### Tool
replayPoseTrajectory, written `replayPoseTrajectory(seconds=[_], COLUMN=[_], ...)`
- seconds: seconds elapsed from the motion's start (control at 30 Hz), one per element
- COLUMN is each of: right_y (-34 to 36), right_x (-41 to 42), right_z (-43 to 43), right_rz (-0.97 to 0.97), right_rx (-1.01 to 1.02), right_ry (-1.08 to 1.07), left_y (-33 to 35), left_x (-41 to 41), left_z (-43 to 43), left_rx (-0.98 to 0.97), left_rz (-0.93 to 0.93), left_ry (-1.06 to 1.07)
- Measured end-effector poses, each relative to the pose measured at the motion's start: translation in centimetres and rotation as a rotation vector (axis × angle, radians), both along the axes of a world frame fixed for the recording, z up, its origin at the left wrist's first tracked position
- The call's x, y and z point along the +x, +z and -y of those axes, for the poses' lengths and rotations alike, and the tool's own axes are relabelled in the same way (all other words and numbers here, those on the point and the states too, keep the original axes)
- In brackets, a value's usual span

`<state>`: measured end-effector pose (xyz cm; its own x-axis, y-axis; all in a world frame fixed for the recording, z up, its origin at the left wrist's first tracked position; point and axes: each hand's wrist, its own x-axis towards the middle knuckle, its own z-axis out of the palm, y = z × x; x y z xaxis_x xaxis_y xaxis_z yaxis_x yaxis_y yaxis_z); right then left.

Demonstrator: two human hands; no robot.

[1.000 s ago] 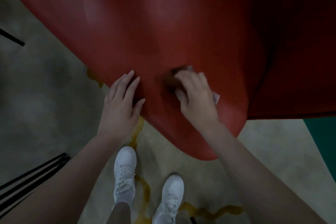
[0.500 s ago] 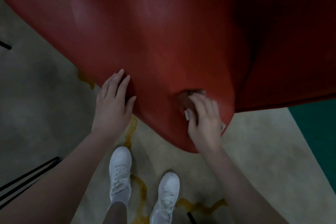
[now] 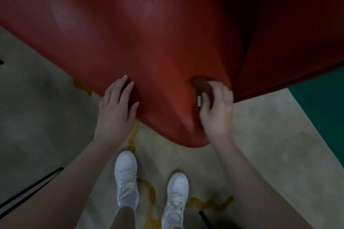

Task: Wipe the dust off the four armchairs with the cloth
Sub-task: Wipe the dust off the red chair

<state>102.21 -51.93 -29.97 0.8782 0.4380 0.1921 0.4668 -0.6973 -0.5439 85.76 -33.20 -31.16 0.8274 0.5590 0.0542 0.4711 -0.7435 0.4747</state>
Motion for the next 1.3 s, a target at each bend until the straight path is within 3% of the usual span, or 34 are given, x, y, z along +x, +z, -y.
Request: replayPoseTrajectory(seconds=[0.1, 0.27, 0.5, 0.67, 1.3], right_y=[0.4, 0.0, 2.2, 5.3, 28.0], right_x=[-3.0, -5.3, -4.3, -3.2, -3.6], right_z=[-0.1, 4.6, 6.1, 4.0, 5.8], right_rz=[0.011, -0.02, -0.074, -0.069, -0.056], right_rx=[-0.099, -0.12, -0.079, -0.035, 0.052], right_ry=[0.283, 0.408, 0.214, 0.207, 0.163], left_y=[0.1, 0.4, 2.0, 5.3, 28.8], left_x=[0.0, -0.4, -1.0, -0.2, 2.6], left_z=[0.2, 0.3, 1.4, 2.0, 4.9], left_rx=[0.008, 0.006, 0.031, 0.097, 0.174], left_rz=[-0.007, -0.038, -0.067, -0.073, -0.169], left_ry=[0.007, -0.004, -0.062, -0.083, -0.246])
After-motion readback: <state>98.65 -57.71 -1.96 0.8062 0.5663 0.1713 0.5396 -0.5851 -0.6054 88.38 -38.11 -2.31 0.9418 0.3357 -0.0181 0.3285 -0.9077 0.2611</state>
